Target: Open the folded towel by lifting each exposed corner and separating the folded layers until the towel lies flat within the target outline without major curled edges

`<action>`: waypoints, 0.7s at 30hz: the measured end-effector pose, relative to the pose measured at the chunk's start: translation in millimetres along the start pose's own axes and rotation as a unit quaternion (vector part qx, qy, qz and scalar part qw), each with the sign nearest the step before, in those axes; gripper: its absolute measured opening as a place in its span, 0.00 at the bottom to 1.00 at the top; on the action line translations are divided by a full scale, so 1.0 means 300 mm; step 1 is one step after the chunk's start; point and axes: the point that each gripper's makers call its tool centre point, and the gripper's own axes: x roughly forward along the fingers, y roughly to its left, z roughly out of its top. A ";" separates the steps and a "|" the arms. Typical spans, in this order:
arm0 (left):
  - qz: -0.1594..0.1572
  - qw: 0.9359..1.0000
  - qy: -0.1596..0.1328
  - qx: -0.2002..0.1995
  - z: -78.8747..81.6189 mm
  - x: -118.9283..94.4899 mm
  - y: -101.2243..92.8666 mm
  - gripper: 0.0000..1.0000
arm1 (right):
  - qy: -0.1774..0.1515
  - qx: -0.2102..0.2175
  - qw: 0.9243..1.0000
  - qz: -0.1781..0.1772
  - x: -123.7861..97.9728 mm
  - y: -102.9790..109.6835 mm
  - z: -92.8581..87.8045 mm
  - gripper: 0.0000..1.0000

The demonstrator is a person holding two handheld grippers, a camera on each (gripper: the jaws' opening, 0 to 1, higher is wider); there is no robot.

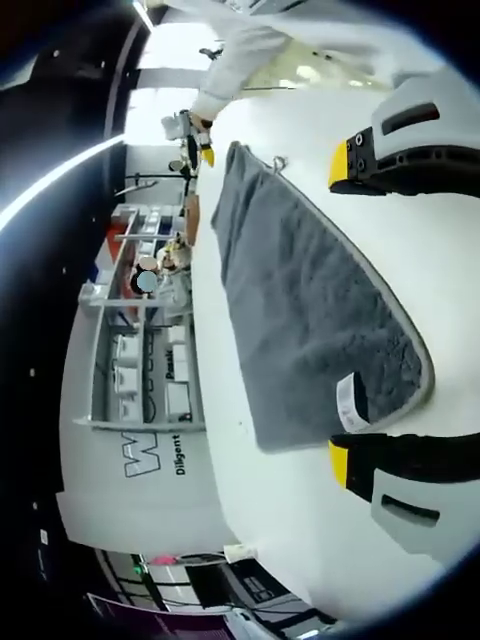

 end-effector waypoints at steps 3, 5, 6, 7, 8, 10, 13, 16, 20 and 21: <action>0.001 1.000 0.005 0.003 0.005 0.006 0.002 0.98 | 0.015 0.001 1.000 0.019 0.102 -0.060 -0.004 0.97; 0.003 1.000 0.013 0.003 -0.001 0.009 0.005 0.99 | 0.022 0.018 0.999 0.031 0.165 -0.085 -0.010 0.96; 0.004 1.000 0.015 0.003 -0.003 0.010 0.006 0.99 | 0.025 0.023 0.999 0.032 0.195 -0.102 -0.014 0.95; 0.004 1.000 0.016 0.002 -0.005 0.010 0.007 0.99 | 0.029 0.028 0.999 0.032 0.224 -0.118 -0.019 0.93; 0.004 1.000 0.018 0.000 -0.006 0.011 0.009 0.99 | 0.034 0.032 0.998 0.031 0.249 -0.125 -0.025 0.91; -0.001 1.000 0.018 -0.009 -0.003 0.011 0.010 0.99 | 0.034 0.041 0.998 0.025 0.295 -0.156 -0.026 0.87; -0.003 1.000 0.016 -0.012 0.005 0.010 0.017 1.00 | 0.033 0.051 0.998 0.024 0.347 -0.171 -0.024 0.83; 0.003 1.000 0.024 -0.009 0.005 0.008 0.032 1.00 | 0.047 0.065 0.997 0.003 0.405 -0.225 -0.043 0.82; 0.007 1.000 0.026 -0.010 0.010 0.009 0.052 1.00 | 0.042 0.088 0.995 -0.018 0.456 -0.288 -0.053 0.70; 0.010 1.000 0.027 -0.011 0.011 0.012 0.059 1.00 | 0.039 0.094 0.995 -0.022 0.468 -0.300 -0.054 0.67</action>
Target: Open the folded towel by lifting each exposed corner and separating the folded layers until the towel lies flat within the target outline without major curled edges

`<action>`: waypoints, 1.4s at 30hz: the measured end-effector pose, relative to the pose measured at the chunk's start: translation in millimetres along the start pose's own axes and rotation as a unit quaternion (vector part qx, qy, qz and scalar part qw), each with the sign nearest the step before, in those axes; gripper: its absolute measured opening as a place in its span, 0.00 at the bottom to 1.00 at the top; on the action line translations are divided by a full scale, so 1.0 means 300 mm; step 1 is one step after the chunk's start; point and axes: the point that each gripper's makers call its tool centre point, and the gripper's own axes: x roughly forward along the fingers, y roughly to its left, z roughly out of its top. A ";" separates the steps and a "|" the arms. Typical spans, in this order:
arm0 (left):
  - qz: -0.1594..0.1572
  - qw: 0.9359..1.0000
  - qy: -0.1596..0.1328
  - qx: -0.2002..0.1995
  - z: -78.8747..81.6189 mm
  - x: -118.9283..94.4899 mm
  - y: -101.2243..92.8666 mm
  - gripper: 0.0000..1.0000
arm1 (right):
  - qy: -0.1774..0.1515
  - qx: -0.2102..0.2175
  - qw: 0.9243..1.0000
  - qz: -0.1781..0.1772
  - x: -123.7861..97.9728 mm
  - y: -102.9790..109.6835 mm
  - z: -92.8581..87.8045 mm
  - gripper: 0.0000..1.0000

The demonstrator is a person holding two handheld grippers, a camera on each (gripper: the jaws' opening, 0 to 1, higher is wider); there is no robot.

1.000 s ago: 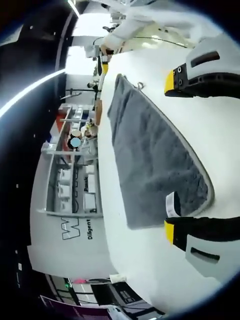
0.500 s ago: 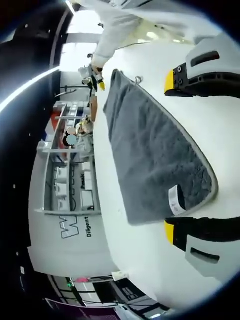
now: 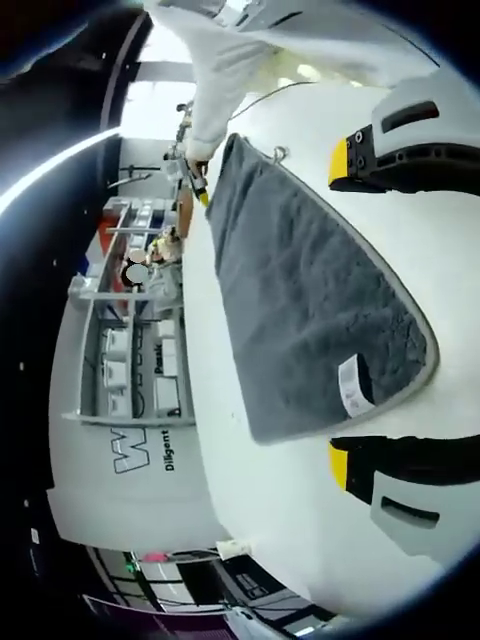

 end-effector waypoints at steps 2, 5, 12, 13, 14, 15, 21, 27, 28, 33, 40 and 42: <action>0.003 1.000 0.001 0.000 0.002 0.005 0.009 1.00 | 0.000 0.006 1.000 -0.016 0.013 -0.012 -0.009 0.62; 0.005 1.000 -0.001 -0.005 0.007 0.020 0.022 1.00 | 0.008 0.009 0.999 -0.036 0.035 -0.050 -0.027 0.51; 0.000 1.000 0.004 -0.005 0.016 0.061 0.028 1.00 | 0.003 -0.008 0.998 -0.060 0.071 -0.120 -0.022 0.20; 0.000 1.000 0.004 -0.006 0.019 0.065 0.029 1.00 | 0.004 -0.007 0.998 -0.059 0.078 -0.122 -0.025 0.21; -0.001 1.000 0.004 -0.006 0.022 0.070 0.030 1.00 | 0.005 0.002 0.999 -0.053 0.084 -0.119 -0.029 0.21; 0.000 1.000 0.004 -0.004 0.025 0.075 0.033 1.00 | 0.004 0.011 0.999 -0.045 0.093 -0.113 -0.030 0.22; 0.001 1.000 0.003 -0.007 0.034 0.097 0.046 1.00 | 0.013 0.003 1.000 -0.024 0.115 -0.080 -0.044 0.02; -0.003 1.000 0.008 -0.010 0.033 0.122 0.051 1.00 | -0.006 0.020 1.000 -0.017 0.132 -0.075 -0.010 0.00; -0.003 1.000 0.009 -0.010 0.033 0.124 0.051 1.00 | -0.005 0.020 1.000 -0.021 0.137 -0.078 -0.009 0.00; -0.004 1.000 0.011 -0.007 0.037 0.133 0.051 1.00 | 0.001 0.022 0.999 -0.032 0.157 -0.081 -0.009 0.00; 0.003 1.000 0.015 -0.008 0.033 0.134 0.061 1.00 | 0.021 0.028 0.998 -0.050 0.198 -0.122 -0.036 0.00; 0.005 1.000 0.017 -0.008 0.031 0.132 0.064 1.00 | 0.017 0.041 0.998 -0.052 0.204 -0.134 -0.033 0.00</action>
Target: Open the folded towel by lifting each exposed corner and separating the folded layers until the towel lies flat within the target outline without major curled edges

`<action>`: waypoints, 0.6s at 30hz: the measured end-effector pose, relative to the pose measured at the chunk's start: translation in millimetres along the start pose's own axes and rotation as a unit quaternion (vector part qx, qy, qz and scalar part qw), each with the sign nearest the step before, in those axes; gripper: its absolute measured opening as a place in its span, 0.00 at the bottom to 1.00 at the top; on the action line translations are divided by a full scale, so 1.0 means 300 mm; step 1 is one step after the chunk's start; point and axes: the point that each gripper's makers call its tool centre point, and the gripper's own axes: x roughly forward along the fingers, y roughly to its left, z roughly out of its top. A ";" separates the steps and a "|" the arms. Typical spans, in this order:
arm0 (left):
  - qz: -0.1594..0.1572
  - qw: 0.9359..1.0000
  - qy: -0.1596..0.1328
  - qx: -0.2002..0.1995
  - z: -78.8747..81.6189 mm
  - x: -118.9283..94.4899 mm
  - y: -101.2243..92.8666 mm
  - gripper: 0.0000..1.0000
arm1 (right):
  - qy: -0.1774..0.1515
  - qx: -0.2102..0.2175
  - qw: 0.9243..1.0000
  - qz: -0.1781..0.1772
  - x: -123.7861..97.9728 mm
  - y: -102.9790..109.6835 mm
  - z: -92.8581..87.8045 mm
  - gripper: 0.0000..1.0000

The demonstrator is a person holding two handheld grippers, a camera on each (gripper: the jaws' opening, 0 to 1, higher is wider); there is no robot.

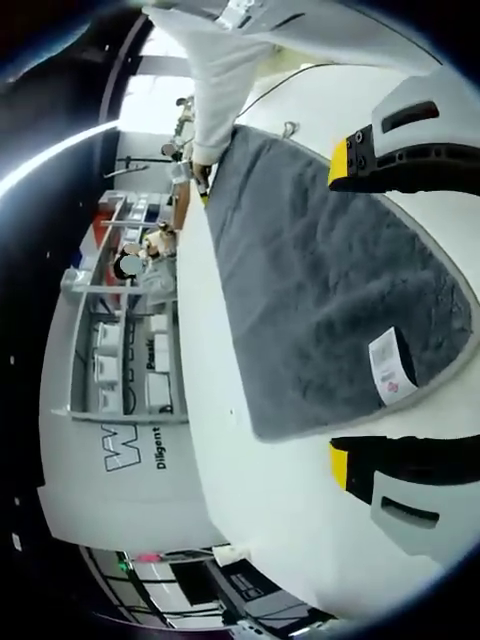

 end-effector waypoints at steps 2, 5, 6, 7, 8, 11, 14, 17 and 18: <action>0.001 1.000 0.000 0.000 -0.001 -0.003 0.000 1.00 | -0.001 0.005 1.000 -0.002 -0.001 0.009 0.000 0.03; 0.000 1.000 -0.002 0.000 0.002 -0.009 -0.007 1.00 | -0.005 0.012 1.000 -0.012 -0.033 -0.004 0.003 0.18; -0.001 1.000 -0.003 0.001 0.004 -0.011 -0.012 1.00 | -0.008 0.015 1.000 -0.017 -0.047 -0.014 0.006 0.26; -0.003 1.000 -0.006 0.002 0.007 -0.015 -0.019 1.00 | -0.011 0.019 1.000 -0.021 -0.065 -0.025 0.004 0.31; -0.004 1.000 -0.007 0.003 0.008 -0.016 -0.021 1.00 | -0.015 0.025 0.999 -0.029 -0.098 -0.039 0.008 0.35; -0.008 1.000 -0.013 0.007 0.013 -0.028 -0.039 1.00 | -0.025 0.025 0.999 -0.033 -0.177 -0.054 0.019 0.45; -0.011 1.000 -0.018 0.012 0.010 -0.042 -0.053 1.00 | -0.049 0.017 0.998 -0.023 -0.326 -0.030 0.041 0.51; -0.013 1.000 -0.023 0.011 0.007 -0.054 -0.069 1.00 | -0.075 0.003 0.997 -0.003 -0.474 0.001 0.061 0.56; -0.014 0.999 -0.026 0.013 0.006 -0.060 -0.079 1.00 | -0.089 -0.004 0.996 0.003 -0.543 0.024 0.066 0.58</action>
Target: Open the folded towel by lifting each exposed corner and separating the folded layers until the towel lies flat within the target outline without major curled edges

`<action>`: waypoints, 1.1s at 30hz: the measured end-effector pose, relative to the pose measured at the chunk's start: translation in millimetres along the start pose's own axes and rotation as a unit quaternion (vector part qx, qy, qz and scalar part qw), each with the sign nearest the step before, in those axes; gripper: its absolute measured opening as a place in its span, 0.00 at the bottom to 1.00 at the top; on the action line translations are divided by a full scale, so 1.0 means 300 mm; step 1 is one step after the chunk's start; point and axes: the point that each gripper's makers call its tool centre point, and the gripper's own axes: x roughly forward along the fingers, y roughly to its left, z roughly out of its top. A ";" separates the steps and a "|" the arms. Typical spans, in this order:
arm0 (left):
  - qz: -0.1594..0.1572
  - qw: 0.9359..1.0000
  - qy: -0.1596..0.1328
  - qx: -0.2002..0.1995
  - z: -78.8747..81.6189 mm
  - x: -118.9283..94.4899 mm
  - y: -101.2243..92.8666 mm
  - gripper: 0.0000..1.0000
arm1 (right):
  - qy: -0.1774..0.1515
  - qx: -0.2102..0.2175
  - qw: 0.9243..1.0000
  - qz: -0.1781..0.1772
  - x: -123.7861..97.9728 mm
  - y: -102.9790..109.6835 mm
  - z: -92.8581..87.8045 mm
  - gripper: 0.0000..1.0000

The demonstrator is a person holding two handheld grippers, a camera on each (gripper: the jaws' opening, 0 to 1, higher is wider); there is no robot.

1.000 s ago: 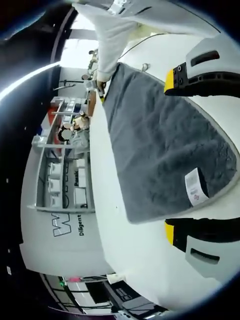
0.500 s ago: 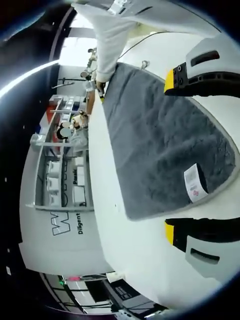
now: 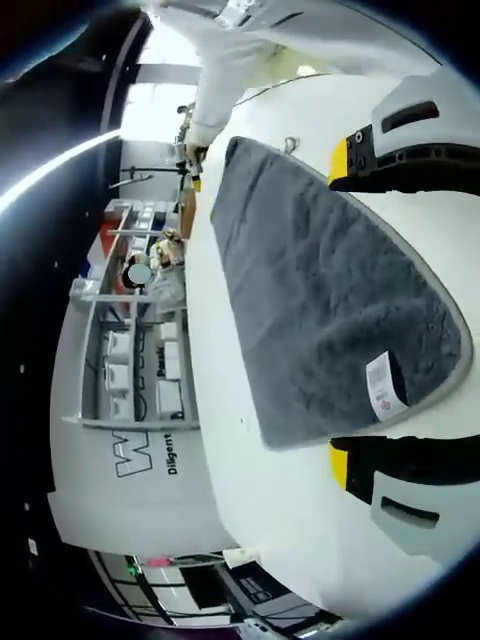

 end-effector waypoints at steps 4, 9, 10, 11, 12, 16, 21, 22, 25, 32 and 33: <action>-0.002 1.000 -0.002 0.006 -0.010 -0.013 -0.025 1.00 | -0.032 -0.008 0.999 0.022 -0.181 0.079 0.007 0.63; -0.013 1.000 -0.005 0.013 -0.013 -0.038 -0.055 1.00 | -0.051 -0.017 0.998 0.041 -0.355 0.192 -0.036 0.72; -0.014 1.000 -0.005 0.015 -0.013 -0.042 -0.057 1.00 | -0.055 -0.023 0.997 0.041 -0.396 0.218 -0.055 0.74; -0.014 1.000 -0.007 0.016 -0.011 -0.049 -0.061 1.00 | -0.057 -0.028 0.997 0.041 -0.423 0.237 -0.071 0.77; -0.015 1.000 -0.010 0.018 -0.010 -0.058 -0.066 1.00 | -0.056 -0.032 0.997 0.042 -0.448 0.259 -0.091 0.80; -0.017 1.000 -0.018 0.019 -0.011 -0.079 -0.078 1.00 | -0.041 -0.040 0.997 0.048 -0.526 0.334 -0.184 0.89; -0.018 0.999 -0.023 0.020 -0.015 -0.101 -0.086 1.00 | -0.042 -0.022 0.997 0.054 -0.620 0.411 -0.262 0.95; -0.018 0.999 -0.024 0.021 -0.017 -0.105 -0.087 1.00 | -0.043 -0.021 0.997 0.053 -0.635 0.421 -0.274 0.96; -0.016 0.999 -0.024 0.021 -0.025 -0.114 -0.087 1.00 | -0.041 -0.017 0.998 0.049 -0.664 0.444 -0.310 0.99; -0.015 0.999 -0.023 0.018 -0.040 -0.133 -0.091 1.00 | -0.019 -0.021 0.999 0.041 -0.641 0.440 -0.333 0.99; -0.014 0.999 -0.024 0.018 -0.039 -0.138 -0.090 1.00 | -0.019 -0.023 0.999 0.038 -0.629 0.436 -0.324 0.99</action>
